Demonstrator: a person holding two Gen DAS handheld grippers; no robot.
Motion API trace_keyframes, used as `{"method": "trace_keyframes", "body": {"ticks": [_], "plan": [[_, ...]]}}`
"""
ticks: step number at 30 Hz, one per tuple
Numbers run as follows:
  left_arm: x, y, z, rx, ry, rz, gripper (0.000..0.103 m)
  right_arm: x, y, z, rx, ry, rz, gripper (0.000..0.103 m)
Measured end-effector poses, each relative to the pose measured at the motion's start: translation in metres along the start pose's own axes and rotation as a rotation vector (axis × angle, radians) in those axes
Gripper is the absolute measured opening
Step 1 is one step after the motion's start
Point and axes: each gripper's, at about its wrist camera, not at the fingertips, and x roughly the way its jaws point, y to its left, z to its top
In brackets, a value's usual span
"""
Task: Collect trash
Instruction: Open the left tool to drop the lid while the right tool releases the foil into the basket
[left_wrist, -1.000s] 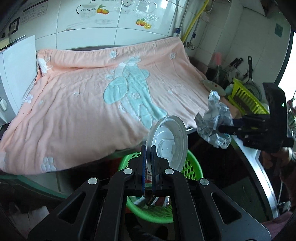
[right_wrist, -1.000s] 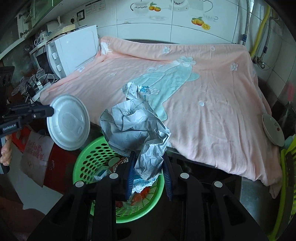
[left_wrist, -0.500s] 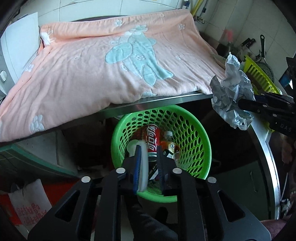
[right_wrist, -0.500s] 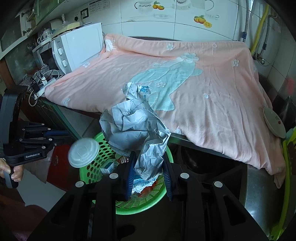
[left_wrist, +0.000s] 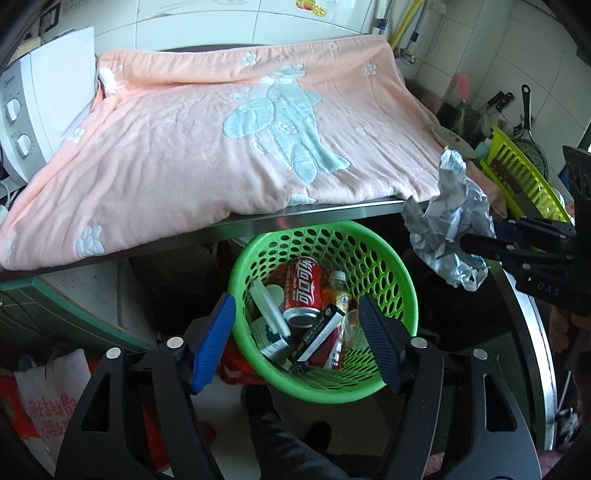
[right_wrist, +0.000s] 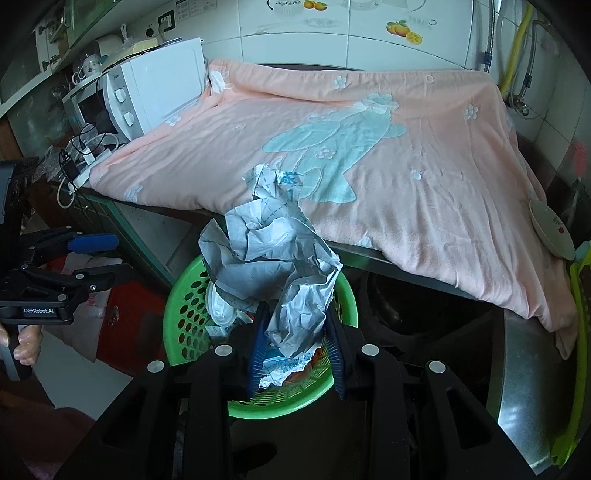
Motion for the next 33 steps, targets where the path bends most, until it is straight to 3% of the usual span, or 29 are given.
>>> {"method": "trace_keyframes", "body": {"ticks": [21, 27, 33], "plan": [[-0.044, -0.002, 0.017, 0.022, -0.193, 0.181, 0.096, 0.006, 0.007, -0.001, 0.048, -0.001, 0.004, 0.03], [-0.051, -0.004, 0.021, 0.023, -0.228, 0.21, 0.098, 0.004, 0.01, 0.0, 0.06, -0.012, 0.011, 0.036], [-0.057, -0.004, 0.022, 0.012, -0.257, 0.222, 0.098, 0.003, 0.013, 0.001, 0.071, -0.027, 0.021, 0.049]]}}
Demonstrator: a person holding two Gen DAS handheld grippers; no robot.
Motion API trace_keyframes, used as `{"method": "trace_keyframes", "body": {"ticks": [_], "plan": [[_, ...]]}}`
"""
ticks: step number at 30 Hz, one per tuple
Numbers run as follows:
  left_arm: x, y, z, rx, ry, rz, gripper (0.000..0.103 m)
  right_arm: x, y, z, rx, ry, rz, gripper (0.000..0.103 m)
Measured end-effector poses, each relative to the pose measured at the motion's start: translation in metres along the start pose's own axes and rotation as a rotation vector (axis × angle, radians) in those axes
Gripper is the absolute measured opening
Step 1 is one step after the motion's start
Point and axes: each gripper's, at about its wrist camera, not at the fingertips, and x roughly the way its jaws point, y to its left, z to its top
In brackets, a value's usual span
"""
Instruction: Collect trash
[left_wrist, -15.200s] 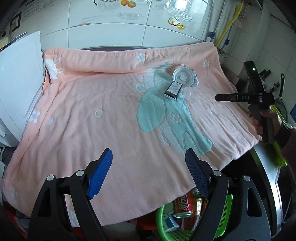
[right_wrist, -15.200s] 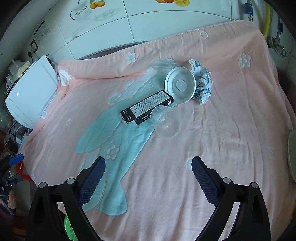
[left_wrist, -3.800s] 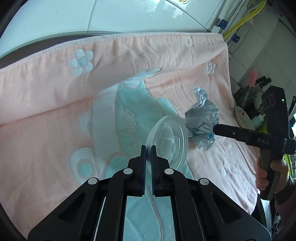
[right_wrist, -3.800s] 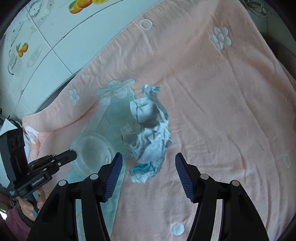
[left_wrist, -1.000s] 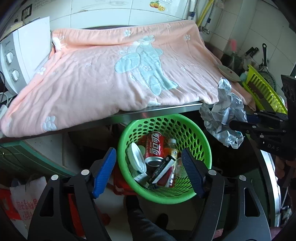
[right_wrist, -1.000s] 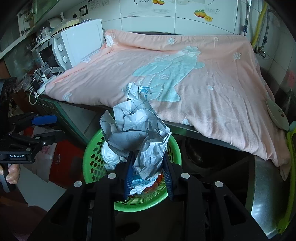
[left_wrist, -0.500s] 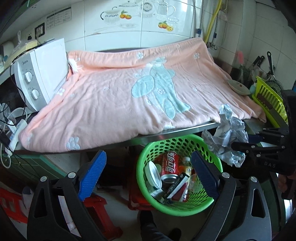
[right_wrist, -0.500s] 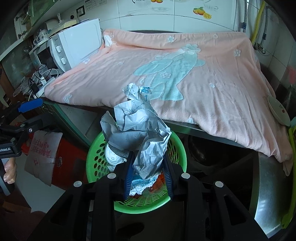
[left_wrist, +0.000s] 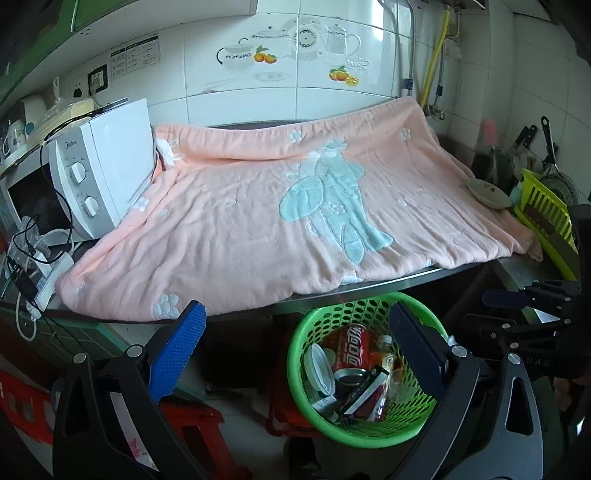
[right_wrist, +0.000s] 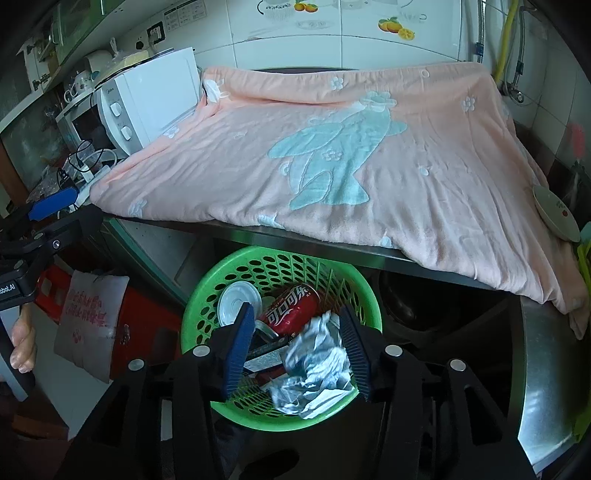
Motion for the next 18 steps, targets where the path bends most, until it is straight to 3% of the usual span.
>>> {"method": "trace_keyframes", "body": {"ticks": [18], "plan": [[-0.009, -0.004, 0.007, -0.007, -0.033, 0.047, 0.098, -0.022, -0.003, 0.004, 0.028, -0.062, -0.012, 0.076]]}}
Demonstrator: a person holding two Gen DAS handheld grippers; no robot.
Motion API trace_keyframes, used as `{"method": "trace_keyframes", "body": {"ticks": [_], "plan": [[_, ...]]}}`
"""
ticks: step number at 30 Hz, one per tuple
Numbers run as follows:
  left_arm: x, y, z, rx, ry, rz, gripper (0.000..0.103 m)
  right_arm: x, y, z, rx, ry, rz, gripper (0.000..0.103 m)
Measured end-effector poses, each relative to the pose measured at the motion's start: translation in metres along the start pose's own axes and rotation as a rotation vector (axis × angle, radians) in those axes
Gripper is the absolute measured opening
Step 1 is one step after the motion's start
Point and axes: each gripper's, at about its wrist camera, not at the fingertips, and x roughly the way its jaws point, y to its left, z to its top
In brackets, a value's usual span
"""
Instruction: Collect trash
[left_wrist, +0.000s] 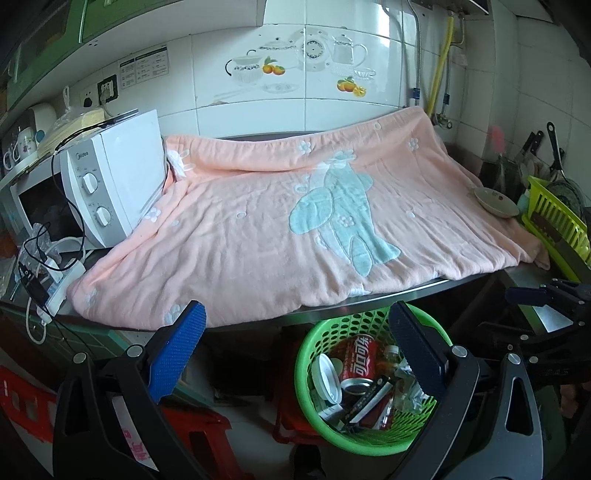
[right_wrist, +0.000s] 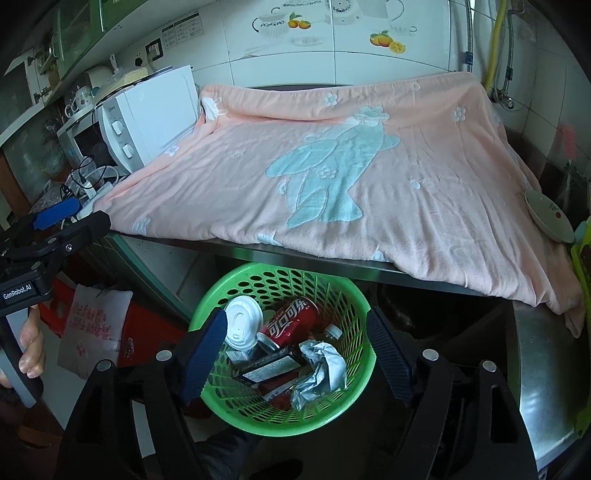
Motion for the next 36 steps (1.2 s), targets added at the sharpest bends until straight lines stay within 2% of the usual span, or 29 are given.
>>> {"method": "trace_keyframes", "body": {"ticks": [5, 13, 24, 36], "plan": [[-0.003, -0.003, 0.005, -0.013, -0.021, 0.001, 0.098, -0.011, -0.007, 0.003, 0.025, -0.031, -0.007, 0.086], [-0.006, -0.014, 0.015, 0.007, -0.043, 0.003, 0.098, -0.029, -0.018, 0.01, 0.06, -0.079, -0.034, 0.092], [-0.005, -0.015, 0.02, -0.01, -0.015, -0.044, 0.098, -0.049, -0.021, 0.016, 0.08, -0.127, -0.067, 0.093], [-0.013, -0.014, 0.026, -0.01, -0.05, -0.024, 0.098, -0.062, -0.03, 0.02, 0.111, -0.167, -0.078, 0.094]]}}
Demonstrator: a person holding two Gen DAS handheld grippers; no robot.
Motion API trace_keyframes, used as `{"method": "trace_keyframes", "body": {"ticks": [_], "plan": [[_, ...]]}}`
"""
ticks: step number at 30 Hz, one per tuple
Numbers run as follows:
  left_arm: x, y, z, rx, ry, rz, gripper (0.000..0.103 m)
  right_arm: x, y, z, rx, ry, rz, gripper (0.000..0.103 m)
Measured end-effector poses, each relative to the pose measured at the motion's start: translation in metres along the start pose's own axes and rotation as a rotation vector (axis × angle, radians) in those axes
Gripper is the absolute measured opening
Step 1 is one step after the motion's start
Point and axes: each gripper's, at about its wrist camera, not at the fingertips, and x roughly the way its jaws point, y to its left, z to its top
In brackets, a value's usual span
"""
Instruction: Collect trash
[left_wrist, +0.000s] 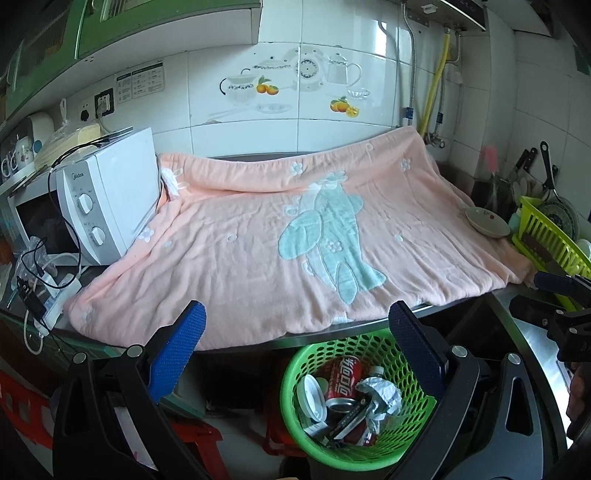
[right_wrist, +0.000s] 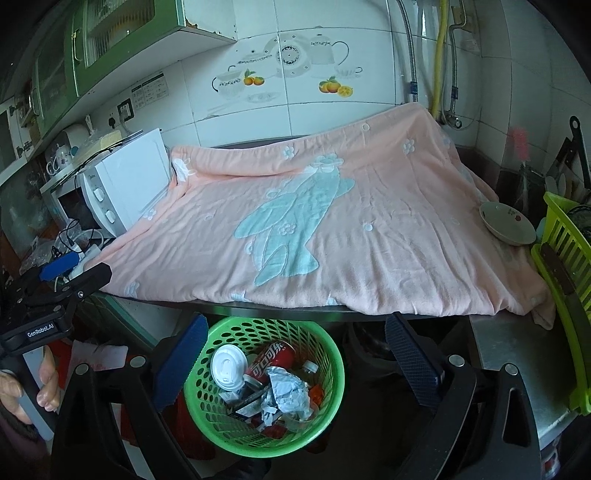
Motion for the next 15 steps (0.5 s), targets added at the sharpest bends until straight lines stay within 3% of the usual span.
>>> {"method": "trace_keyframes", "body": {"ticks": [15], "plan": [[-0.0068, -0.0017, 0.0022, 0.006, -0.031, 0.001, 0.098, -0.0081, 0.0043, 0.0036, -0.025, -0.035, -0.019, 0.094]]}}
